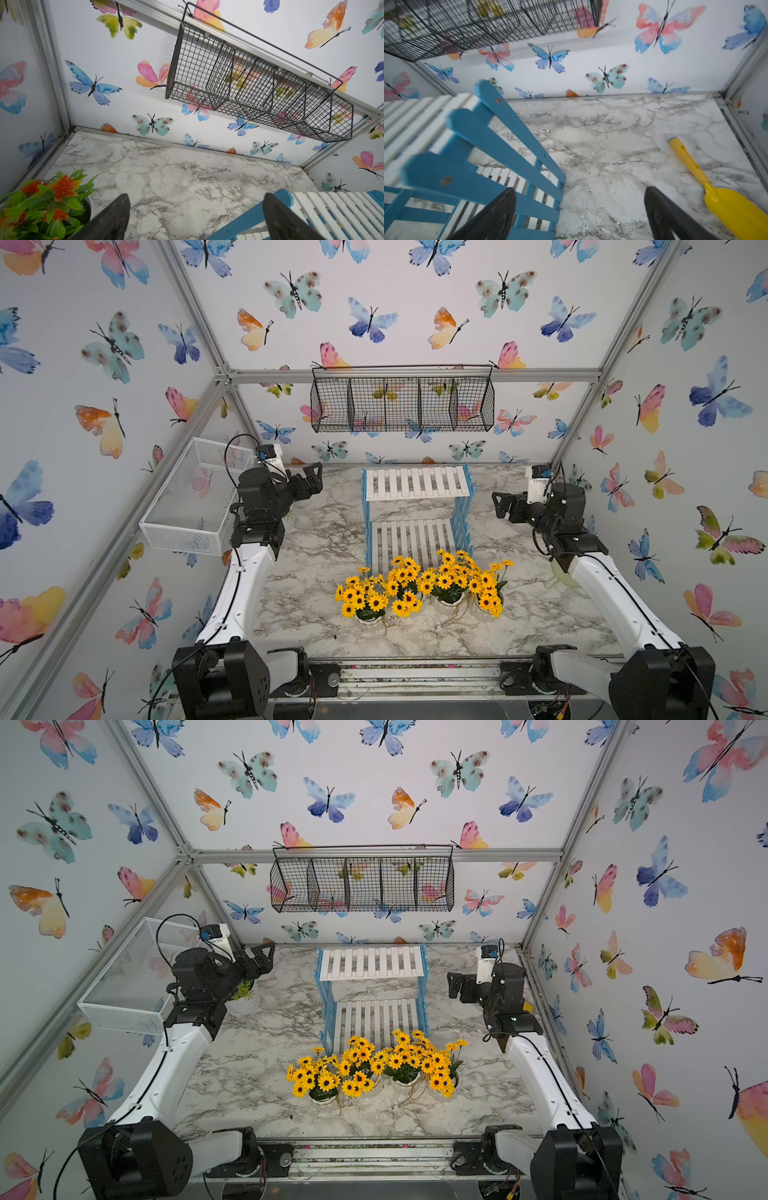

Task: Take the sunflower pots off the shelves
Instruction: Reset both arms

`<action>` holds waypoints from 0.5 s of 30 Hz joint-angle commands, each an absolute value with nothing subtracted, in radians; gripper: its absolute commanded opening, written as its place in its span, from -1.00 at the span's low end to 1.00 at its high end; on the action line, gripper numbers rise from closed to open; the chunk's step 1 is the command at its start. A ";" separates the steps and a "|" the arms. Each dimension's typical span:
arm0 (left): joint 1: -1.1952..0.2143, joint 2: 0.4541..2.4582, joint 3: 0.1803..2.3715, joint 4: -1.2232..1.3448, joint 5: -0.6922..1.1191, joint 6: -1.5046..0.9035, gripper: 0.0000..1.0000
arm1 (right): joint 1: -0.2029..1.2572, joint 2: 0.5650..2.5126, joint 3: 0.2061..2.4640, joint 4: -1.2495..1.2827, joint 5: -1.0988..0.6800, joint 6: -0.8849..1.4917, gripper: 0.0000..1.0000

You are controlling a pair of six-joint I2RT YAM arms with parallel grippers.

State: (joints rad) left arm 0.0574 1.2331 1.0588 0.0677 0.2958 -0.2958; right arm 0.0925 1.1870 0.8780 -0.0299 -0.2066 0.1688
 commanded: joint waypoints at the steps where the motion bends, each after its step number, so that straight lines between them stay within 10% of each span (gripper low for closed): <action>1: 0.061 1.262 1.055 0.098 0.336 -0.283 0.97 | 0.038 1.189 0.804 0.128 -0.146 0.192 0.98; 15: 0.043 1.267 0.767 0.434 0.265 -0.261 0.97 | -0.009 1.340 0.335 0.849 0.027 0.108 0.98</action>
State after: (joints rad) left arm 0.0547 1.3094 0.8211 0.2993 0.3256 -0.2977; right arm -0.0124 1.3258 0.3882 0.5900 -0.0193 0.1513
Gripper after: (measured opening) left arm 0.984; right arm 0.990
